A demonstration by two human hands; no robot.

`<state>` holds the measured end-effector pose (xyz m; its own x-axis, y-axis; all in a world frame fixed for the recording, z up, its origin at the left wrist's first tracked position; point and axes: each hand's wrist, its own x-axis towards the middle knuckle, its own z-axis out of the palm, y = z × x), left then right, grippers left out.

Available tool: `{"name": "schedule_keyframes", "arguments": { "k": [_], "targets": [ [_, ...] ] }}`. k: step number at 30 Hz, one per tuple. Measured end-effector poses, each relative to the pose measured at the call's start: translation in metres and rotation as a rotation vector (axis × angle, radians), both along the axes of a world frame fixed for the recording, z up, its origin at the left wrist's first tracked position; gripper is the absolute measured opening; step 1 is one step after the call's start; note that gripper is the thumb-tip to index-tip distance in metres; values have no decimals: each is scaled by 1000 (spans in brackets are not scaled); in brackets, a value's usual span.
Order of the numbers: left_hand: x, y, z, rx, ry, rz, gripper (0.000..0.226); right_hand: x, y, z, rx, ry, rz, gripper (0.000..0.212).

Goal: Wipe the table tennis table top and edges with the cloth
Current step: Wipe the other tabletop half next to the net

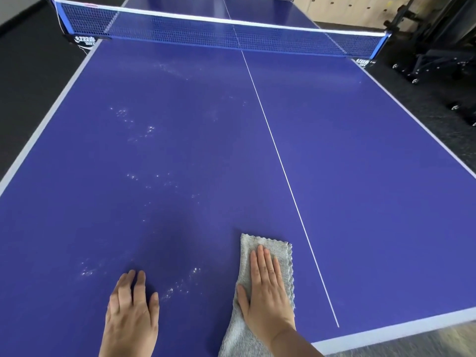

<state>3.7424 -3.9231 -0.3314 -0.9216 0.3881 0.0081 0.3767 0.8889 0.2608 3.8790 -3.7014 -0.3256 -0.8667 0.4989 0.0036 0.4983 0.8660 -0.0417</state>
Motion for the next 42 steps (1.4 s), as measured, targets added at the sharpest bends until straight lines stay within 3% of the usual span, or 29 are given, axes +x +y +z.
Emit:
{"name": "schedule_keyframes", "arguments": {
  "k": [21, 28, 42],
  "targets": [
    [2, -2, -1, -23, 5, -11, 85, 1, 1, -2, -74, 48, 0, 72],
    [4, -3, 7, -39, -6, -33, 68, -1, 2, -6, -155, -56, 14, 74],
    [4, -1, 11, -40, -2, -17, 66, -1, 4, -11, -155, -30, 8, 75]
  ]
}}
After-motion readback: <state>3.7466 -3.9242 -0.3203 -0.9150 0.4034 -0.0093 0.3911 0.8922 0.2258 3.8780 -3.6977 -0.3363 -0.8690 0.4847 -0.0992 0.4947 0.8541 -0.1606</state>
